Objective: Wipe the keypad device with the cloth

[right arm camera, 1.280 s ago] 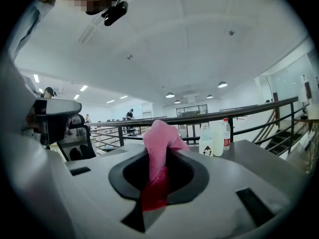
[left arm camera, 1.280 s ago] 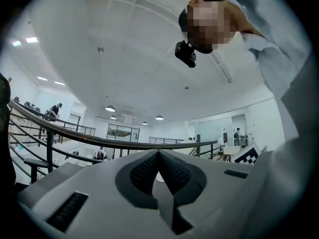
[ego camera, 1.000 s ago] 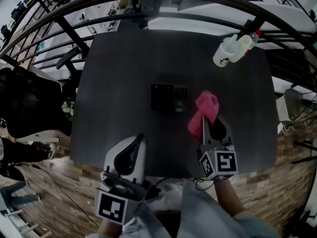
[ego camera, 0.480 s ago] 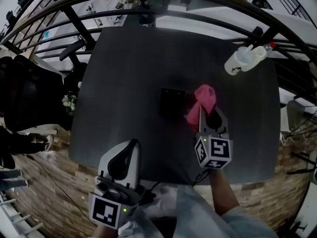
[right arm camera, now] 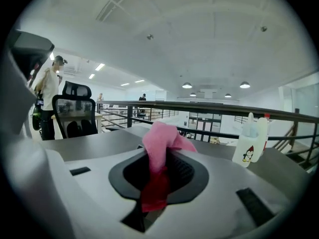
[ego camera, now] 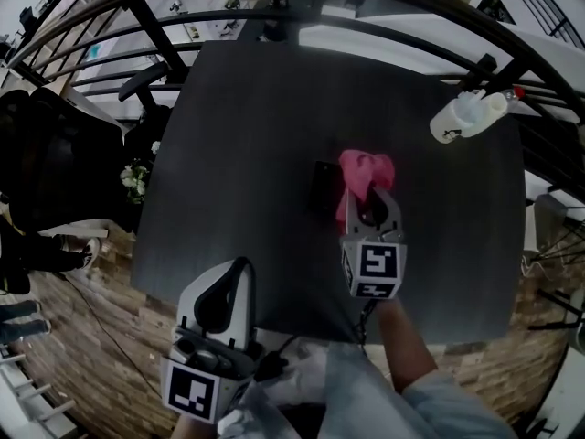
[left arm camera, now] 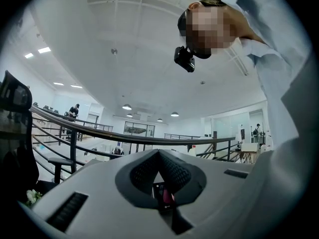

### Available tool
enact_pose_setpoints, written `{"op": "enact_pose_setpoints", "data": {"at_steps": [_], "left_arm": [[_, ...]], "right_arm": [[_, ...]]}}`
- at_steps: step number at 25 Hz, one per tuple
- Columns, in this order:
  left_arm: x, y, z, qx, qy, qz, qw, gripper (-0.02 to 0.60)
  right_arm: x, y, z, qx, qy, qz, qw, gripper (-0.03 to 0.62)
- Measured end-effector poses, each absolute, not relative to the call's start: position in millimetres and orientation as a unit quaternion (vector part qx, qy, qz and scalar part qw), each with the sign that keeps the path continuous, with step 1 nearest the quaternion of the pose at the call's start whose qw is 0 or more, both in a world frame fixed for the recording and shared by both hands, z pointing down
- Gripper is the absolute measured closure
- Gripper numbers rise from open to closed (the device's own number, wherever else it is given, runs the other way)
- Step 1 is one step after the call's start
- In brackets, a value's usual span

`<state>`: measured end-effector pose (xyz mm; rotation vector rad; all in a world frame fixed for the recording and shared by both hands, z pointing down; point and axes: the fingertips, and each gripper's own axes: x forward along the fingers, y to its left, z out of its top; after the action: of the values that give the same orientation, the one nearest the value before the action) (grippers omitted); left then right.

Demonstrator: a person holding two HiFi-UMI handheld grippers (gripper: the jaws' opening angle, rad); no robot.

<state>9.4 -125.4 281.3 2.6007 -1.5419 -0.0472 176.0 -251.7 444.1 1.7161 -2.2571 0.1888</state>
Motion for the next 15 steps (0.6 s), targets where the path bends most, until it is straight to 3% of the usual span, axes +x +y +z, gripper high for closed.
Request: {"op": "enact_pose_setpoints", "data": {"at_steps": [10, 15], "left_arm": [[-4, -116, 287, 0.849, -0.524, -0.01, 0.06, 0.577], [-3, -116, 288, 0.851, -0.521, -0.009, 0.059, 0.577]], "right_arm": [[111, -240, 474, 0.511, -0.832, 0.034, 0.211, 0.523], [80, -221, 488, 0.467, -0.856, 0.069, 0.21, 0.523]]}}
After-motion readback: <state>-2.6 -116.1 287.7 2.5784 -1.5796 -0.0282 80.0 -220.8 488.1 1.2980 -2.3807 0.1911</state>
